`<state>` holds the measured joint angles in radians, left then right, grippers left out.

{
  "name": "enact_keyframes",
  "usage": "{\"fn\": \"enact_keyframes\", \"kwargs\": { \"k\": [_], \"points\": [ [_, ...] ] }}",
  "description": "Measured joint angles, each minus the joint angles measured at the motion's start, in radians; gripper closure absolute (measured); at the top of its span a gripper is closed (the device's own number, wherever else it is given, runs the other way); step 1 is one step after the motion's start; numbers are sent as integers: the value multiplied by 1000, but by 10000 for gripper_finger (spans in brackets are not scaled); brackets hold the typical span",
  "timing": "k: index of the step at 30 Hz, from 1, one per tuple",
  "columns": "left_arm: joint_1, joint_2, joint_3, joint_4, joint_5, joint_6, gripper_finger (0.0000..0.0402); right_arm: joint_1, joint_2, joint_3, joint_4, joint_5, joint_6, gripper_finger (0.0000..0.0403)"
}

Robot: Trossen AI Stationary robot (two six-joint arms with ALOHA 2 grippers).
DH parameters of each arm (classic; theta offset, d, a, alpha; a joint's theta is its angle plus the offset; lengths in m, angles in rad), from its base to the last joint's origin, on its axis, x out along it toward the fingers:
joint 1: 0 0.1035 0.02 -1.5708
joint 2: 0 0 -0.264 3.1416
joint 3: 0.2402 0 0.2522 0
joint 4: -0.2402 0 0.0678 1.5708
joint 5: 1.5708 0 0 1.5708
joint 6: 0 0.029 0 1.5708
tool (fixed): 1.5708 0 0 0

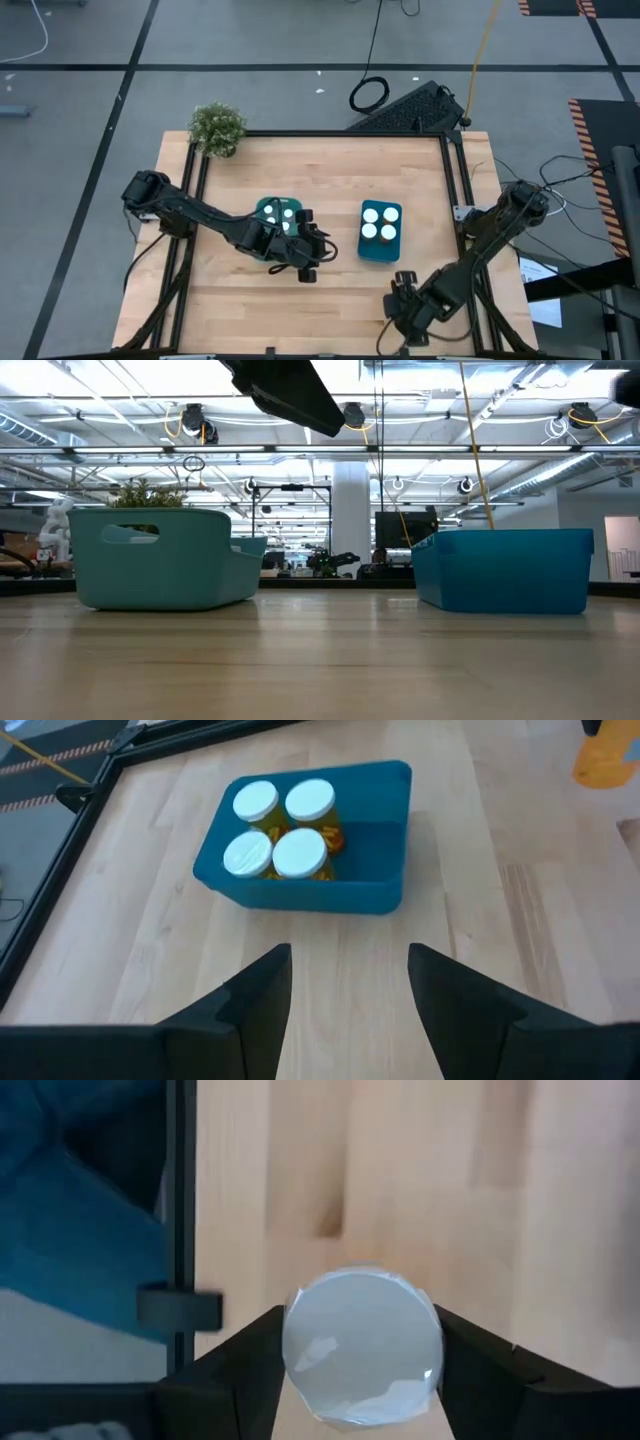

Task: Pick and place medicine bottles into bin by pill shape (circle, oval)
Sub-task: Put the large orange pill bottle into the blue bin

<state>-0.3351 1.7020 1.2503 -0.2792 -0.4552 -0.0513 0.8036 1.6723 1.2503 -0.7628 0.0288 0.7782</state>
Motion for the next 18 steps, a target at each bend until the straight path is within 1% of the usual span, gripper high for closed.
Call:
{"fn": "enact_keyframes", "kwargs": {
  "k": [3, 8, 12, 18],
  "points": [
    [0, 0, 0, -21, 0, -1, 199, -42, -41, 0, 0, 1, -23, 198],
    [0, 0, 0, -38, 0, -10, 199, -112, -114, 0, -15, 11, -47, 193],
    [-2, 0, 0, -41, 0, -10, 199, -160, -171, 0, -54, 52, -72, 193],
    [-3, 0, 0, -42, 0, -10, 199, -246, -244, 0, -115, 54, -121, 192]
  ]
}}
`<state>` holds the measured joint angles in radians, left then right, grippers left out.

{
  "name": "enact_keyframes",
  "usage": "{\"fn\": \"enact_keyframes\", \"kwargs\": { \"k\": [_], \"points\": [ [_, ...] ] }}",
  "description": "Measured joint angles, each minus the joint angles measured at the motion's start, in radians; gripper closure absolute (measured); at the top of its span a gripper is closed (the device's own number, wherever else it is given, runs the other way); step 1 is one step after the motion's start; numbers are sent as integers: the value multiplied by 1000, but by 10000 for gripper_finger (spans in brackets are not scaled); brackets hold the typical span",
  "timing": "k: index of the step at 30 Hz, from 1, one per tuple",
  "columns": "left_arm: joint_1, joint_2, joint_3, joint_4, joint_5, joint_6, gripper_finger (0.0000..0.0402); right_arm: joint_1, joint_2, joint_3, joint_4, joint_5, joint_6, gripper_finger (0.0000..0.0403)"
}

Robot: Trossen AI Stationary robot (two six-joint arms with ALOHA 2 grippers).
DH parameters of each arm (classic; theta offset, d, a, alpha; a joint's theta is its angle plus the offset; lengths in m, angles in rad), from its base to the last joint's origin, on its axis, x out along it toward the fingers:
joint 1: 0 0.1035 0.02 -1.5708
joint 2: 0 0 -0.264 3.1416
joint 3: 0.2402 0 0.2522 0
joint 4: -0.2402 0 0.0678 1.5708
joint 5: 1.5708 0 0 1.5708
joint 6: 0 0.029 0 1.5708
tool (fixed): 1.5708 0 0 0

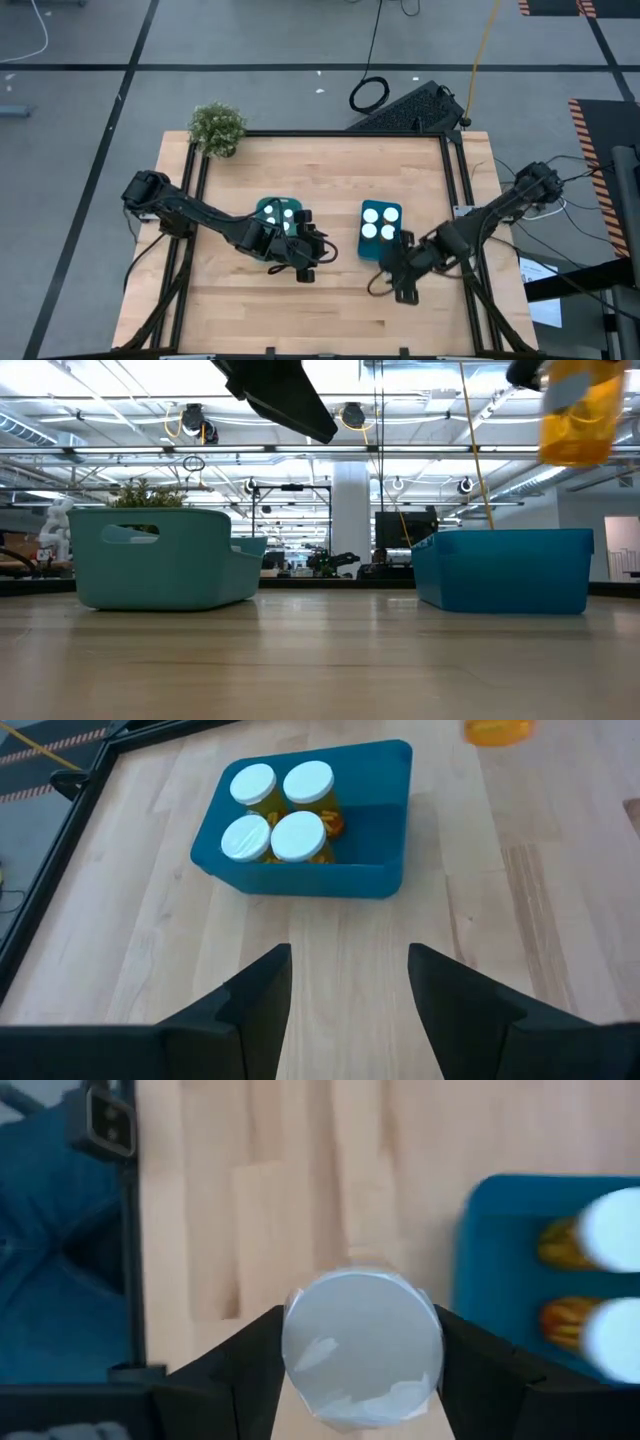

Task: Pick and place medicine bottles into bin by pill shape (circle, oval)
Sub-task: Put the large orange pill bottle into the blue bin

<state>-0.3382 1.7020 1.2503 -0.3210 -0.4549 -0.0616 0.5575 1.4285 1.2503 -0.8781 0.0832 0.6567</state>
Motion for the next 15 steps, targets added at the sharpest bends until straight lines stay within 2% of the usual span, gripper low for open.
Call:
{"fn": "enact_keyframes", "kwargs": {
  "k": [15],
  "points": [
    [0, 0, 0, -1, 2, -2, 199, -216, -62, 0, -132, -9, -147, 191]
  ]
}}
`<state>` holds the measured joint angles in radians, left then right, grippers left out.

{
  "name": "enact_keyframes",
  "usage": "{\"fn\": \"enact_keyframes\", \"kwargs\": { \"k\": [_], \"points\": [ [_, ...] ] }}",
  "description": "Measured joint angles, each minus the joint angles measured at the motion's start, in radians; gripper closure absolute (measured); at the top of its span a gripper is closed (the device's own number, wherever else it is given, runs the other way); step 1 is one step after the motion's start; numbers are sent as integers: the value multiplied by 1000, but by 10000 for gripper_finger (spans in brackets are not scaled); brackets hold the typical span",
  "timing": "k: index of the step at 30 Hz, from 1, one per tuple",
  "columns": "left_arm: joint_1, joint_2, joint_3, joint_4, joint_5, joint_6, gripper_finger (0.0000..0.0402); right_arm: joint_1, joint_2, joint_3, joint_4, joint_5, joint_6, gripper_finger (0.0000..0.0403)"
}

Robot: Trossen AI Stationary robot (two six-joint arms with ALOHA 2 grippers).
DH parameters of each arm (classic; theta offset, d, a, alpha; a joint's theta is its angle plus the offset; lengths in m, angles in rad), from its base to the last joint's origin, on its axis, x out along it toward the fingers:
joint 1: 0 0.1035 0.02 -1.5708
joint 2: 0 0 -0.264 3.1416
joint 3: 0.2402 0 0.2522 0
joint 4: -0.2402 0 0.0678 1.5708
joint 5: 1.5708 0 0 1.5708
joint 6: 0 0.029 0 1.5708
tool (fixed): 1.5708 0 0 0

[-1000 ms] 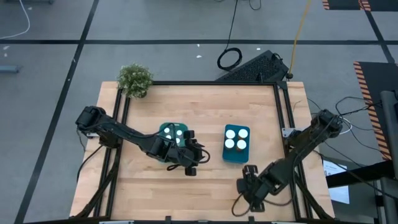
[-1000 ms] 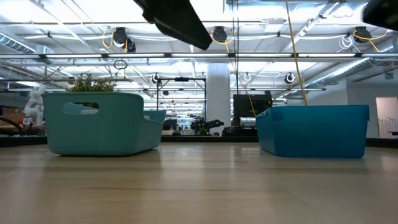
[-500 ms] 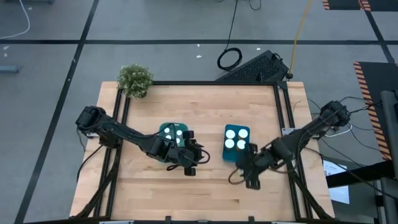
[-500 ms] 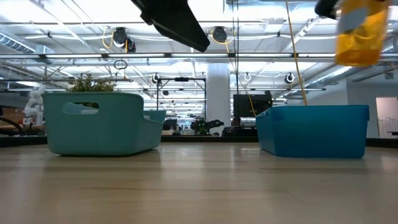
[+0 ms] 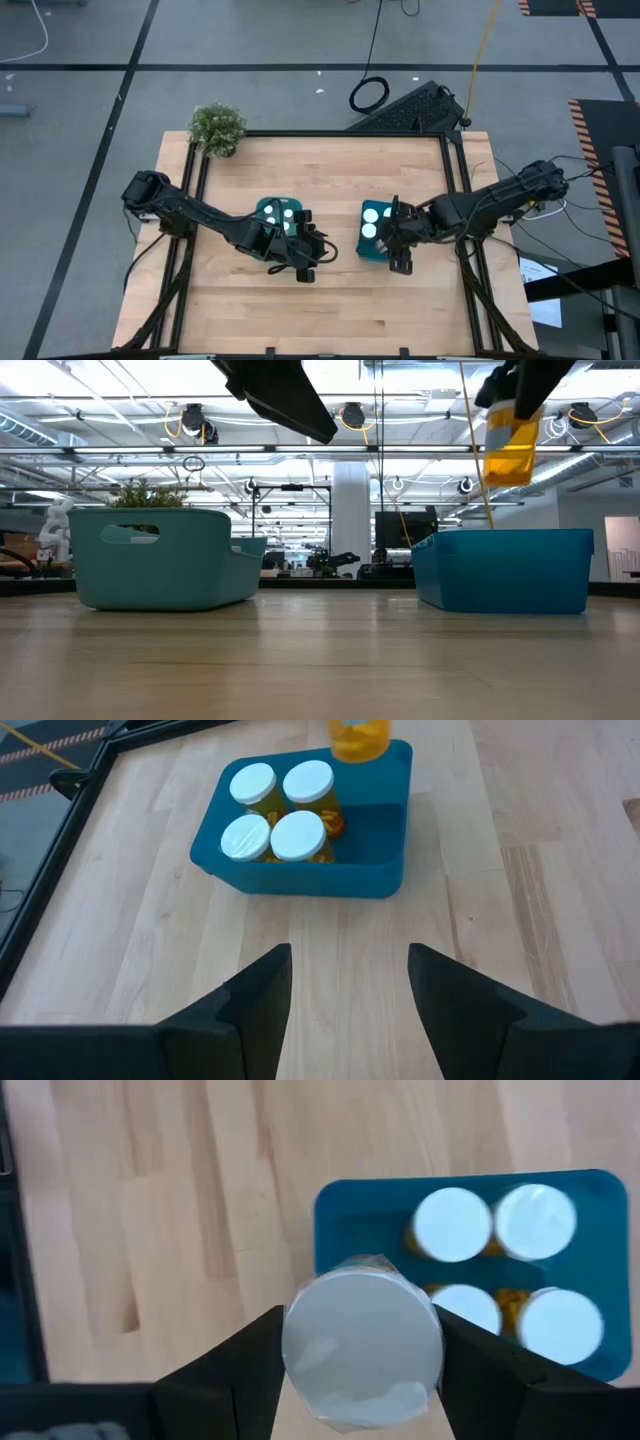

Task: Pick and place medicine bottles into bin by pill shape (circle, oval)
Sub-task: Put the large orange pill bottle into the blue bin

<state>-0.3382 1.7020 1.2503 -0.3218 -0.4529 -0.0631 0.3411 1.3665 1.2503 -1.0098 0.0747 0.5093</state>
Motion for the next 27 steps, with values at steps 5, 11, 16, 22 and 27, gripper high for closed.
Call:
{"fn": "enact_keyframes", "kwargs": {
  "k": [5, 11, 16, 22, 27],
  "points": [
    [0, 0, 0, 0, 2, -1, 199, -36, 12, 0, -14, -1, -28, 191],
    [-4, 0, 0, 0, 4, -2, 199, -48, 20, -47, -6, -1, -29, 191],
    [-11, 0, 0, 1, 4, -1, 199, -48, 20, -105, 43, -24, -22, 191],
    [-11, 0, 0, 4, 4, 1, 199, -54, 20, -183, 164, -55, -7, 191],
    [-10, 0, 0, 11, 4, 5, 199, -55, 20, -240, 210, -55, 2, 191]
  ]
}}
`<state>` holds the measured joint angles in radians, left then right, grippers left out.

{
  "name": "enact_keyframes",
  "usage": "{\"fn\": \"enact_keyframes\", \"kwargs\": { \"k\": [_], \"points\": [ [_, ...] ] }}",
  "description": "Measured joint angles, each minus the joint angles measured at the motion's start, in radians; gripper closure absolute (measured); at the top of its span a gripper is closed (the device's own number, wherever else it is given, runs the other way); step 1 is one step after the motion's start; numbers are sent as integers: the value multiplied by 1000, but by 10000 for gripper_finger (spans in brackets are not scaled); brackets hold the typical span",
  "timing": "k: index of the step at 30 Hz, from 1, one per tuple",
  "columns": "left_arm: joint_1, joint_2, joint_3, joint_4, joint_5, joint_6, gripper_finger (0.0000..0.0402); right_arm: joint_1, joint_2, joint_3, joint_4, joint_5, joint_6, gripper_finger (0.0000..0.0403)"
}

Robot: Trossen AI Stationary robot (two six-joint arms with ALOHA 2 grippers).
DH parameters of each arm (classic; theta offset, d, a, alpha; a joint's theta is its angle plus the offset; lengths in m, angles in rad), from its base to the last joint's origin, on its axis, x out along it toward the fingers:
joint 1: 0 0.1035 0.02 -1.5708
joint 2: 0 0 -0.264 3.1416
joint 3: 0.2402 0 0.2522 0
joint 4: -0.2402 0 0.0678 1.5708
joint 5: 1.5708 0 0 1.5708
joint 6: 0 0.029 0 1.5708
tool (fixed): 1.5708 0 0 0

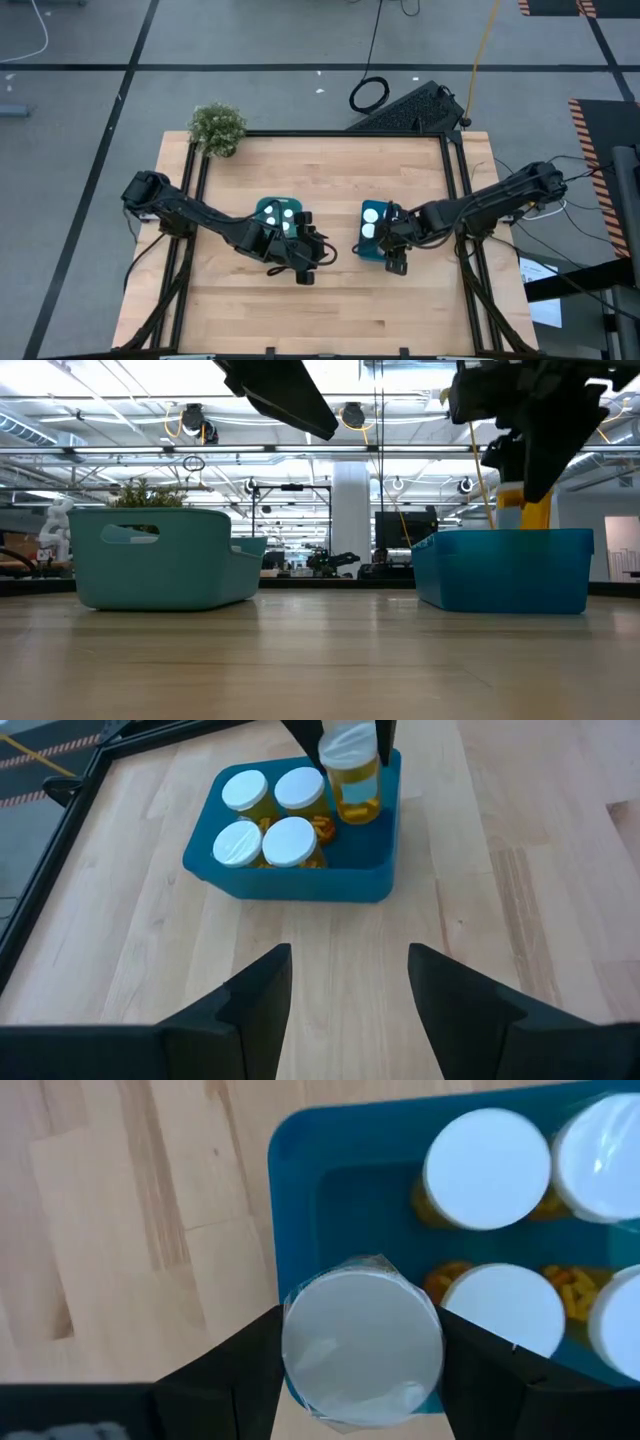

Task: Pick and place medicine bottles into bin by pill shape (circle, oval)
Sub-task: Put the large orange pill bottle into the blue bin

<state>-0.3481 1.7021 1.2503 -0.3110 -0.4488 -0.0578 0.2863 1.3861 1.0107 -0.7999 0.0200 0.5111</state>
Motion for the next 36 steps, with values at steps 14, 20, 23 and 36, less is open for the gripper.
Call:
{"fn": "enact_keyframes", "kwargs": {
  "k": [14, 20, 23, 36],
  "points": [
    [0, 0, 0, 2, 0, 0, 199, 0, 0, -83, 120, 1, 12, 190],
    [0, 0, 0, 2, -1, 1, 199, 0, 0, -83, 119, 2, 11, 189],
    [0, 0, 0, 2, -1, 0, 199, 0, 0, -83, 118, 2, 11, 189],
    [0, 0, 0, 1, -1, 0, 199, 0, 0, -124, 136, 2, 1, 167]
  ]
}}
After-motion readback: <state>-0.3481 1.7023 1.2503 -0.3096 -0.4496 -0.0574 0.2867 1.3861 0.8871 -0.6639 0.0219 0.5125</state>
